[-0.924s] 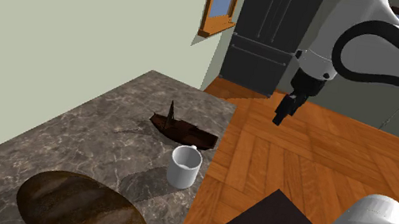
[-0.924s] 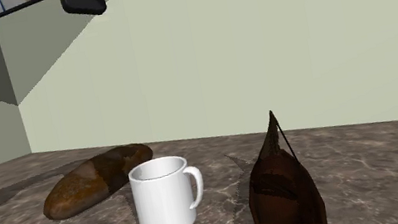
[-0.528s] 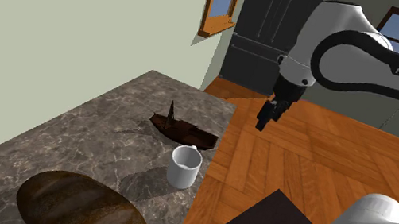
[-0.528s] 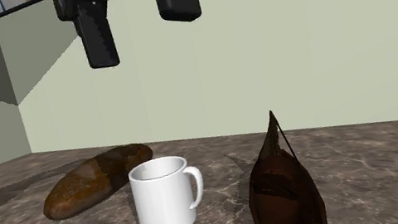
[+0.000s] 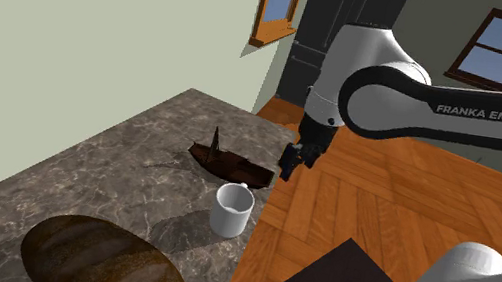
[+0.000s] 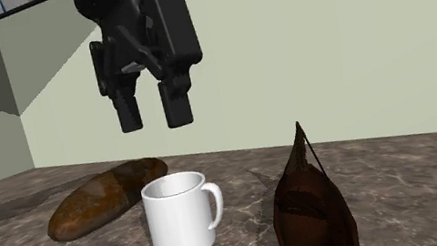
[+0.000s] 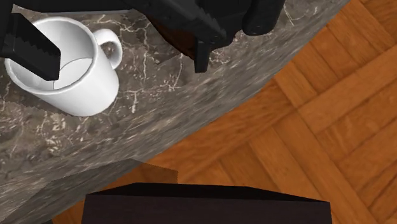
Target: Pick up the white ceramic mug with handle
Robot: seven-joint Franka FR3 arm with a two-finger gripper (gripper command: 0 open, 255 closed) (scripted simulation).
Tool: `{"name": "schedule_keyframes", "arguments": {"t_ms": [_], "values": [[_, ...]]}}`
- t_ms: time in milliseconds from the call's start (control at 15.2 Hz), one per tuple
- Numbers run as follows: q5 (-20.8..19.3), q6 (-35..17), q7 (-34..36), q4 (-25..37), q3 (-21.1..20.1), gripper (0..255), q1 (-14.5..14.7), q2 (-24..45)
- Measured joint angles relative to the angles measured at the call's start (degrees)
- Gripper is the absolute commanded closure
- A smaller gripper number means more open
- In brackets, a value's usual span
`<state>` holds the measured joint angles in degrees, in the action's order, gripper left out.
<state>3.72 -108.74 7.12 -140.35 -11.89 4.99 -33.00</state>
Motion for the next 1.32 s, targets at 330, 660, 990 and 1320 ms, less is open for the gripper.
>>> {"name": "schedule_keyframes", "arguments": {"t_ms": [330,660,990,1320], "values": [[1.58,-5.47,6.06,2.05,-4.73,0,1.06,8.13],[1.26,-10.47,12.83,6.31,-9.4,0,1.76,17.99],[-0.8,-14.25,19.06,10.69,-12.7,0,2.49,26.97],[-1.85,-17.96,20.36,9.44,-13.18,0,2.61,29.65]]}}
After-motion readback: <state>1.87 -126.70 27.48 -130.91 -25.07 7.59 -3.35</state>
